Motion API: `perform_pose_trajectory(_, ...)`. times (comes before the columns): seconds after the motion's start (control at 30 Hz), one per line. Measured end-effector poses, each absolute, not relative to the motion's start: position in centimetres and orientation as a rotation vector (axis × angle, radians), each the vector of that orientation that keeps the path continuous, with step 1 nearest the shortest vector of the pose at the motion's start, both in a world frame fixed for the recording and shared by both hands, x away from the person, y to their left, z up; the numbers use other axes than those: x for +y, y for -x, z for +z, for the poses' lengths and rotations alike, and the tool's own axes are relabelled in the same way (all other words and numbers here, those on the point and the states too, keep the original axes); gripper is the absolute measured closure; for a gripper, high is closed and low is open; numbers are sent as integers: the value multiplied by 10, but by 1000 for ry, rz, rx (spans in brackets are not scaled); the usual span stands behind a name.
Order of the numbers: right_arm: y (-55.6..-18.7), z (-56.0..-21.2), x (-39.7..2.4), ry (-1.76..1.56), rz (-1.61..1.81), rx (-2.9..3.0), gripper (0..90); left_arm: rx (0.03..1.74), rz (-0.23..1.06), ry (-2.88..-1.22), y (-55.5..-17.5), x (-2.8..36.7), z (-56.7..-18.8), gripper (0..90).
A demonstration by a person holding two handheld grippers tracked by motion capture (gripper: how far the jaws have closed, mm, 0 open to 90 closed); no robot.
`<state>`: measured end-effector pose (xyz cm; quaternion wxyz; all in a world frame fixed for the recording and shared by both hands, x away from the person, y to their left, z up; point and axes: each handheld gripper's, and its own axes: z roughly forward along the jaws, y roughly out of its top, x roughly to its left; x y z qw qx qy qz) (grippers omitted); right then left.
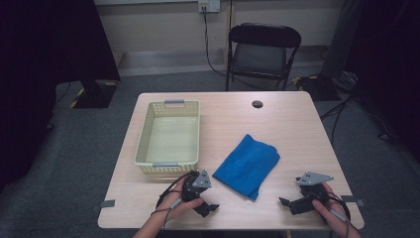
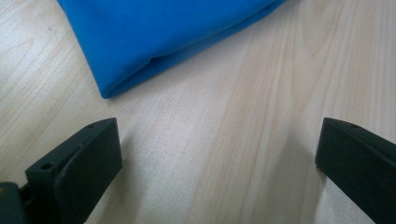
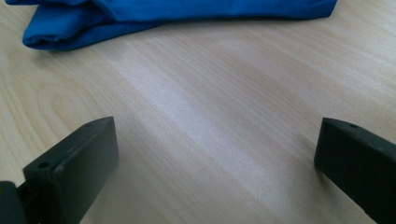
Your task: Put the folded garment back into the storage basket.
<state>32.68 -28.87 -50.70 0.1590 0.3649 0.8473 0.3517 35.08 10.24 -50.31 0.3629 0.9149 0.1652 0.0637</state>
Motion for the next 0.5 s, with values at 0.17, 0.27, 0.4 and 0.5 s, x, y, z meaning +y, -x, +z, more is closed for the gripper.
perform_pose_trajectory(0.17,-327,-507,-289,-1043,1005,2422,0,433,162,-2370,-351,101,-502,1)
perform_pose_trajectory(0.27,-327,-507,-289,-1043,1005,2422,0,470,171,-2375,-352,98,-500,8)
perform_pose_trajectory(0.4,-327,-507,-289,-1043,1006,2422,0,498,148,-2376,-353,96,-497,44)
perform_pose_trajectory(0.5,-327,-507,-289,-1043,1005,2422,0,510,127,-2364,-357,91,-491,42)
